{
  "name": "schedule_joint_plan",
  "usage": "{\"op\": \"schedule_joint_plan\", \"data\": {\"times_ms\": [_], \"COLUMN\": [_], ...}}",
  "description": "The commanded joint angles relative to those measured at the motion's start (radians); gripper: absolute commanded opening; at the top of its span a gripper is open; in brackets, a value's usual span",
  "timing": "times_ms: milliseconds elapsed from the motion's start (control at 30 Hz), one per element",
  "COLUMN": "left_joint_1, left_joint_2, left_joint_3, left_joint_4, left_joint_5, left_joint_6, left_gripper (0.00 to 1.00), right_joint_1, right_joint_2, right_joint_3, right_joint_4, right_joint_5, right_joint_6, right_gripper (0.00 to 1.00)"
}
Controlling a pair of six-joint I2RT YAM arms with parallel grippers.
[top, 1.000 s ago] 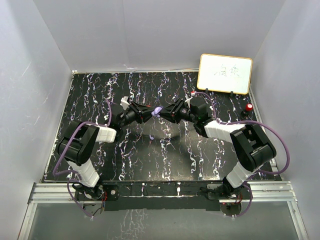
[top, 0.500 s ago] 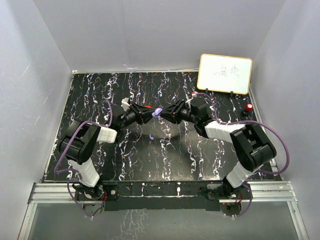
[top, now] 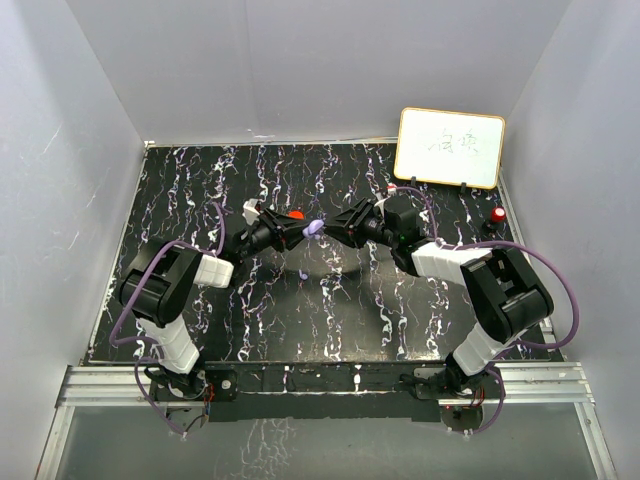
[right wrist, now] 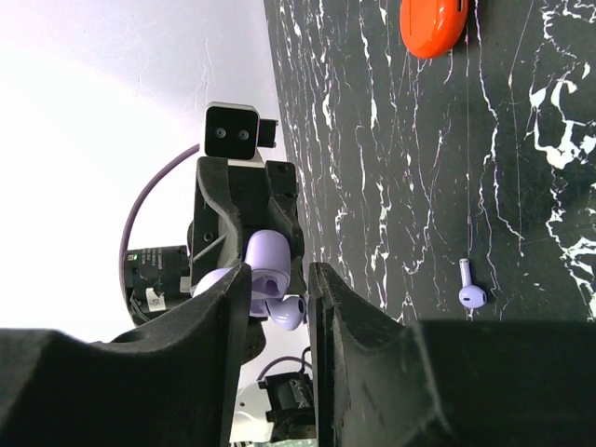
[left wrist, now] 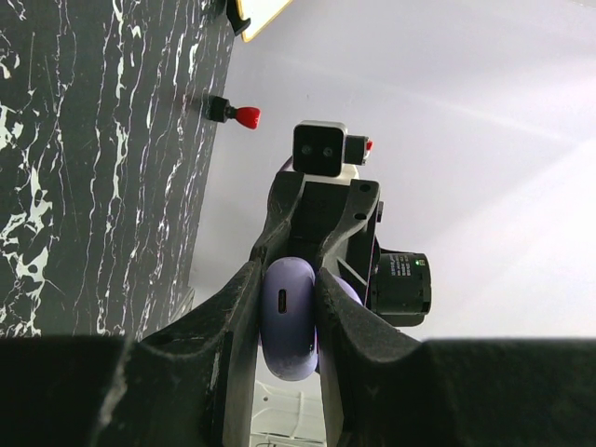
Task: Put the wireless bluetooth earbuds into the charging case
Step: Place the earbud in the charging case.
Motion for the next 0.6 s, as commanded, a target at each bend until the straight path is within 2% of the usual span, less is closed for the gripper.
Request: {"op": "schedule_joint_plan", "data": {"times_ms": [0, 267, 433, 567], "left_joint_1": [0.008, 0.028, 0.041, 0.045], "left_joint_2": [-0.024, -0.04, -0.06, -0.064], "left_joint_3": [-0.013, -0.016, -0.022, -0.029], "left_joint_4": [-0.02, -0.028, -0.026, -0.022], "left_joint_5": [0.046, 0.049, 0.046, 0.031], "left_joint_6": [0.02, 0.012, -0.009, -0.022], "left_gripper": [0.0, 0.0, 0.0, 0.0], "right_joint_1": [-0.009, -0.022, -0.022, -0.023], "right_joint_2": [-0.063, -0.114, -0.167, -0.213], "right_joint_3": [0.008, 0.002, 0.048, 0.025], "right_joint_4": [0.088, 0.0, -0.184, -0.223], "right_joint_5": [0.018, 0.02, 0.061, 0.106], "right_joint_6": [-0.032, -0.13, -0.295, -0.339], "right_gripper": [0.31, 0.34, 0.37, 0.37]}}
